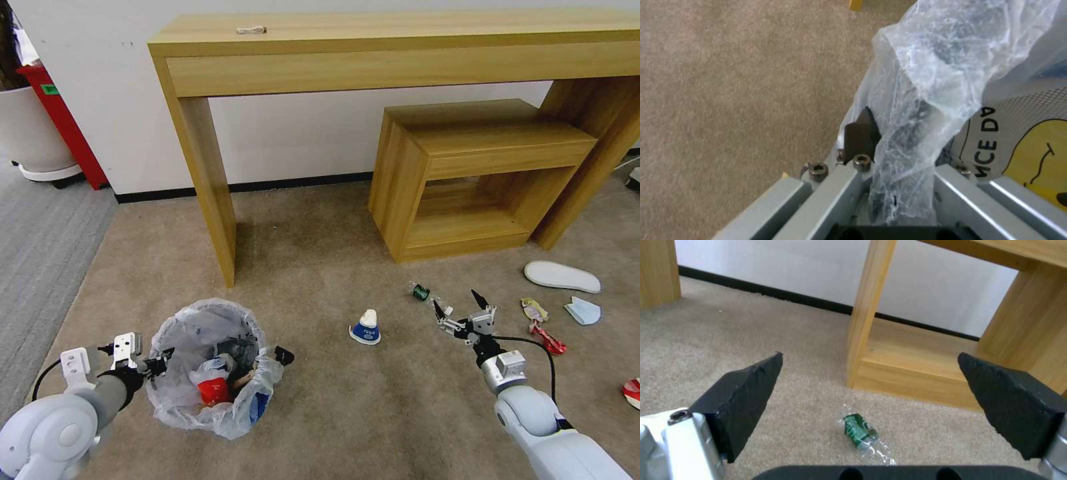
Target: Pick up the trash bin and place the garbage on the floor into it.
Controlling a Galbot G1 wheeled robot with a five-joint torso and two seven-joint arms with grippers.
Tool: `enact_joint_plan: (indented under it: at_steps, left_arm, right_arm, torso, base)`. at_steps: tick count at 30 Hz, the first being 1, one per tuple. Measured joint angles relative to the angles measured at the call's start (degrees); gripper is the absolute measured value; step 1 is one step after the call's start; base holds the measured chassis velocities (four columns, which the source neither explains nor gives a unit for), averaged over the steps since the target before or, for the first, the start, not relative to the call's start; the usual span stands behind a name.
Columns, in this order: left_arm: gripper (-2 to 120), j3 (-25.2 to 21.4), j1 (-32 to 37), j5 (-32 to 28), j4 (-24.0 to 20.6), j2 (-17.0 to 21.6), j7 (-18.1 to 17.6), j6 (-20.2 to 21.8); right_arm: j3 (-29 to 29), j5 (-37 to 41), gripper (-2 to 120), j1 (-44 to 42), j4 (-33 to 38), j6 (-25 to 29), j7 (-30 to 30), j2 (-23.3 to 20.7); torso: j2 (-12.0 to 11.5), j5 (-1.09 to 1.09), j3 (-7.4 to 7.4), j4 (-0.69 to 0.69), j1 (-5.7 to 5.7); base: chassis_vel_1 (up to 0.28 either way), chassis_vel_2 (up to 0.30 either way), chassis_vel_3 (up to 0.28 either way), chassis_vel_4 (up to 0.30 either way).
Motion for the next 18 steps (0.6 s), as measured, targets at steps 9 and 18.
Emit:
enact_joint_plan:
  at_steps: [9,18]
  left_arm:
    - [0,0.08,-0.10,0.00,0.38,-0.07,0.06,-0.05]
    - [0,0.24,-0.21,0.24,0.83,-0.45,0.21,-0.11]
  right_arm:
    - [-0.05,0.01,100,0.28,-0.48,0.74,0.01,0.07]
    - [-0.32,-0.13,100,0.57,-1.13,1.55,-0.45,0.25]
  torso:
    - [0.00,-0.01,0.01,0.00,0.01]
    - [0.00,0.00,0.01,0.00,0.01]
  base:
    - [-0.081,0.081,0.084,-0.084]
    - [-0.066,0.066,0.055,-0.063]
